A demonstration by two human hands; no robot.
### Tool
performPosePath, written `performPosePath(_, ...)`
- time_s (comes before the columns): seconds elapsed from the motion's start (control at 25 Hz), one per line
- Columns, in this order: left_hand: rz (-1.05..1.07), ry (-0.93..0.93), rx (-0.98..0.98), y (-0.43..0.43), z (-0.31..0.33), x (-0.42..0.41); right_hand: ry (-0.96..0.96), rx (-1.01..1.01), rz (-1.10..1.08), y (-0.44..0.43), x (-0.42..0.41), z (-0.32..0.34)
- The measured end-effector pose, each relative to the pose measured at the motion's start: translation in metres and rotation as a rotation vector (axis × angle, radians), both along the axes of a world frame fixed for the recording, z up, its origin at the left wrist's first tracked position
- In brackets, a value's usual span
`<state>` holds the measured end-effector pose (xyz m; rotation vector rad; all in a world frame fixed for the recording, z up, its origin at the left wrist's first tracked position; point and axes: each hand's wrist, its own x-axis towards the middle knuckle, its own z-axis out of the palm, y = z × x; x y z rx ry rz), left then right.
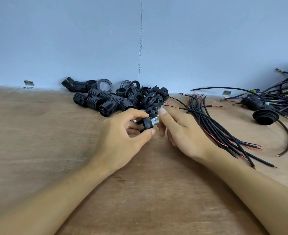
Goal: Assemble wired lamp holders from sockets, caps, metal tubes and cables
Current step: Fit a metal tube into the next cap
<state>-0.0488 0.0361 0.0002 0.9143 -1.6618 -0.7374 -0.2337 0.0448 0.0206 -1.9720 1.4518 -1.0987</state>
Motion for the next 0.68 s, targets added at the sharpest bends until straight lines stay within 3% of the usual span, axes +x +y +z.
performPosePath(0.32, 0.052, -0.039, -0.007, 0.003, 0.003, 0.001, 0.234, -0.191, 0.072, -0.003, -0.002, -0.004)
performPosePath(0.48, 0.042, -0.073, -0.085, 0.002, 0.003, -0.001, 0.208, -0.126, 0.039, -0.005, 0.002, -0.003)
performPosePath(0.68, 0.057, -0.152, -0.283, 0.001, 0.001, -0.002, 0.056, 0.109, 0.035, -0.007, 0.006, 0.001)
